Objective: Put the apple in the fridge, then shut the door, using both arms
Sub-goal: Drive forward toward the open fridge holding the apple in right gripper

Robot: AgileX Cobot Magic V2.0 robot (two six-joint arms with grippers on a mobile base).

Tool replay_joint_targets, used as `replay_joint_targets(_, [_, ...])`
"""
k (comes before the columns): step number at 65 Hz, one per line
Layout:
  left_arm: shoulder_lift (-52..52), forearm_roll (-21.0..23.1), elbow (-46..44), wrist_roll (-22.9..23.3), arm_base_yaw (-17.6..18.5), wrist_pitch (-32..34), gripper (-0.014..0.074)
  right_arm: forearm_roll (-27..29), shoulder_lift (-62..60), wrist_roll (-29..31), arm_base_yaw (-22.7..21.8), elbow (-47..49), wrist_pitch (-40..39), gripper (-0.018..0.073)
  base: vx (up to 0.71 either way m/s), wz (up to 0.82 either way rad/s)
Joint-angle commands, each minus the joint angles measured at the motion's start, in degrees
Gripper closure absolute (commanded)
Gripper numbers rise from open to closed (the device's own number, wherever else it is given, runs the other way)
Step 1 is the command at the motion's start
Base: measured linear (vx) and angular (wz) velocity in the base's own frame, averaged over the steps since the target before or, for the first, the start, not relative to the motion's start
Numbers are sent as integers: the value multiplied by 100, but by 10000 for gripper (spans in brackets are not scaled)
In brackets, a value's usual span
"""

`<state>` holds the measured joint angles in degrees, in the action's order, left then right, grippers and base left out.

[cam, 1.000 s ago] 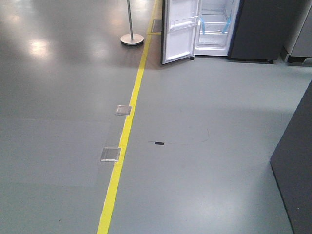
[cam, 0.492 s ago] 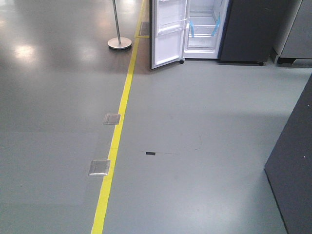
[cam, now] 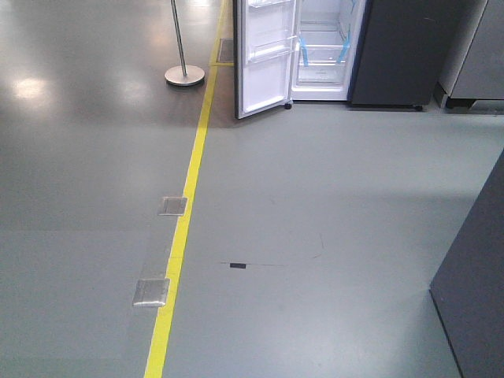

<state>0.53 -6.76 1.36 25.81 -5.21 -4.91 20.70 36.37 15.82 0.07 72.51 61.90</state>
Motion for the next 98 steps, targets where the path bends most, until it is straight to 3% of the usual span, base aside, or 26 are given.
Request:
replay_joint_targets(1, [76, 14, -97, 59, 4, 389, 603, 85, 37, 42, -7, 126, -435, 458, 19, -1])
replay_joint_targets(98, [76, 14, -97, 59, 4, 389, 603, 85, 37, 42, -7, 126, -430, 458, 21, -1])
